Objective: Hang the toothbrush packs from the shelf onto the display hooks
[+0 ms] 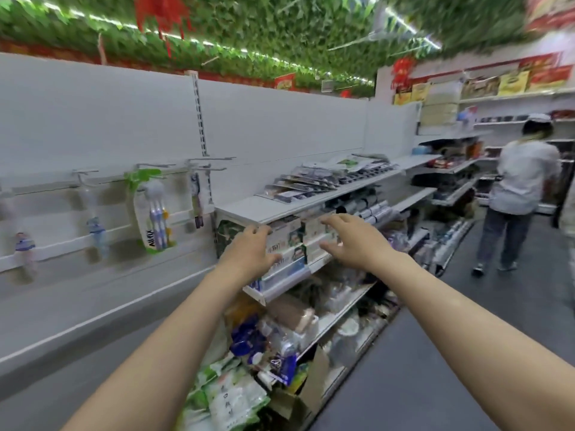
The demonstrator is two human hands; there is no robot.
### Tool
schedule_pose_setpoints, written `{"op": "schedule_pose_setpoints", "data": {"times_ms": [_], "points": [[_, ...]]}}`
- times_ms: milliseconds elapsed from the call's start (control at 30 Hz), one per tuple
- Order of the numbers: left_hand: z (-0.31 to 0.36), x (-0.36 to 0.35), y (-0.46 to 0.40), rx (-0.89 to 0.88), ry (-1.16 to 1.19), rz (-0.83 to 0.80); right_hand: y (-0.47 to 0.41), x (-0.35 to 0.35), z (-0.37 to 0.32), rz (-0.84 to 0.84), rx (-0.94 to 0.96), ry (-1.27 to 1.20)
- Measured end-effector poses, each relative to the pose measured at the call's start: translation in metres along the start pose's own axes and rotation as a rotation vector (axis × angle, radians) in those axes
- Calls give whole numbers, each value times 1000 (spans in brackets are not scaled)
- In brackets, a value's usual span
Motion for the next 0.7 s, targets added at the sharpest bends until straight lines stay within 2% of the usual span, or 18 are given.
{"op": "schedule_pose_setpoints", "data": {"times_ms": [167, 700], "points": [[52, -65, -68, -186, 20, -42, -24, -24, 93, -10, -79, 45], [181, -268, -381, -380, 77, -34, -210, -101, 386, -29, -177, 177]]}}
Point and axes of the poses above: each hand's wrist, its own y-axis away from the middle knuckle, its own x-axis out of the back of the hand, z = x × y, the point moved 6 cm from there along -y, towards the middle knuckle, and after that the axes turned 13 degrees about z, right-handed, at the moved point
